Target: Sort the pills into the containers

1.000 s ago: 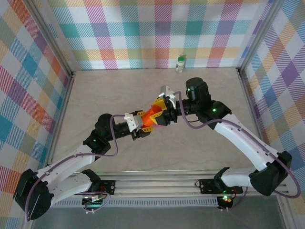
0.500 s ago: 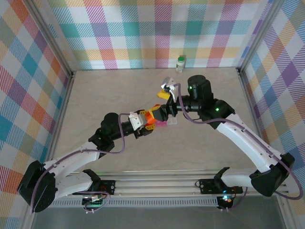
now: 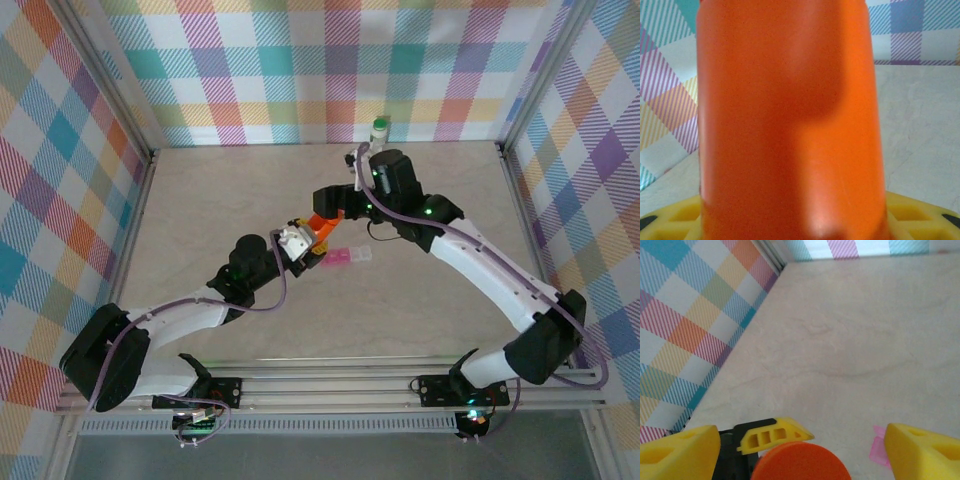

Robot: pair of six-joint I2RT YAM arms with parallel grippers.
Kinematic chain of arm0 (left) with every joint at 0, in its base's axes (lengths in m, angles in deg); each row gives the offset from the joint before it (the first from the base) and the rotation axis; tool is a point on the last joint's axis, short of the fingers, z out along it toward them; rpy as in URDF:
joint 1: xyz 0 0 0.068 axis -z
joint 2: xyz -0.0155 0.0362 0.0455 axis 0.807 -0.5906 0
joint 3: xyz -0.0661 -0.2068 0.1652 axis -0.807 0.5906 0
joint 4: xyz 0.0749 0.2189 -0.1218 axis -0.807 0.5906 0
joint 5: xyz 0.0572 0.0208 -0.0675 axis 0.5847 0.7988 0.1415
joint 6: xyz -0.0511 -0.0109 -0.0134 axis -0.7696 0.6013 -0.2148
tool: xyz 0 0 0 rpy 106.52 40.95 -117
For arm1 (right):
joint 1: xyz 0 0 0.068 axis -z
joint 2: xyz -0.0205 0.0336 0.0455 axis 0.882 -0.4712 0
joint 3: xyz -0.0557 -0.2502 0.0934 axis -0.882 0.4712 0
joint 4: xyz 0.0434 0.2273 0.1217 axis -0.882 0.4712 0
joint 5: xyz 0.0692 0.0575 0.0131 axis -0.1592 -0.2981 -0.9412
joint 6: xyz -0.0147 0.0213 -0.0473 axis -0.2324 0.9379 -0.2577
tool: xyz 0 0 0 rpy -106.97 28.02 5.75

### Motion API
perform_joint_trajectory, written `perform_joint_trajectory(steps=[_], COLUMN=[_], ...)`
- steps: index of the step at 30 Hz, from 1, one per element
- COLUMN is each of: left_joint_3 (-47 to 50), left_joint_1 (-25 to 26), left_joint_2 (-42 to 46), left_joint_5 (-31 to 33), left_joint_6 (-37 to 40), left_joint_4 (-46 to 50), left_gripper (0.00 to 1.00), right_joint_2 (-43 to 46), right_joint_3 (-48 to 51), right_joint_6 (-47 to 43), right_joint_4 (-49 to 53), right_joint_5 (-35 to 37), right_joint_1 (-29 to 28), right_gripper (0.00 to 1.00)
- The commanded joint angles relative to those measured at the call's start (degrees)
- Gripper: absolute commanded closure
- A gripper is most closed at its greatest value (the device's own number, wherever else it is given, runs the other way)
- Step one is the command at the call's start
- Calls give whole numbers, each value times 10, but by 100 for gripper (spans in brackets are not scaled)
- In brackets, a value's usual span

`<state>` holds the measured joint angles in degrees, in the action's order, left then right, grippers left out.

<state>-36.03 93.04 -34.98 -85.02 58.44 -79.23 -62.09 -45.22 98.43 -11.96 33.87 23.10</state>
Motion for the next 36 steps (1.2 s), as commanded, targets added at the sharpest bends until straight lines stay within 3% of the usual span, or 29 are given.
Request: perform_joint_trajectory(steps=[1, 7, 12, 19, 22, 24, 27, 32, 36], left_joint_3=[-12, -20, -24, -29, -29, -23, -35, -30, -29], left_joint_1=[5, 7, 9, 9, 8, 4, 2, 1, 0], left_joint_2=[-2, -12, -20, -23, -13, 1, 20, 38, 49], left_joint_5=[26, 40, 45, 14, -60, -149, -227, -258, -274], left_joint_6=[-12, -12, -16, -20, -11, -6, -3, 6, 7], left_joint_4=[-56, -57, -59, -60, -45, -42, -7, 13, 28], left_gripper=[100, 100, 100, 100, 100, 100, 100, 100, 100], right_joint_2=[0, 2, 4, 29, 57, 77, 89, 60, 36], right_joint_3=[-10, 16, 26, 55, 70, 89, 83, 6, -37], right_joint_6=[33, 48, 53, 16, -85, -199, -355, -576, -619], right_joint_4=[5, -17, -16, -53, -71, -89, -48, 127, 182], right_joint_5=[-6, -43, -68, -114, -164, -260, -390, -486, -473], right_joint_1=[-2, -2, -2, -2, 1, 15, 42, 47, 49], right_gripper=[19, 30, 32, 64, 78, 87, 91, 84, 77])
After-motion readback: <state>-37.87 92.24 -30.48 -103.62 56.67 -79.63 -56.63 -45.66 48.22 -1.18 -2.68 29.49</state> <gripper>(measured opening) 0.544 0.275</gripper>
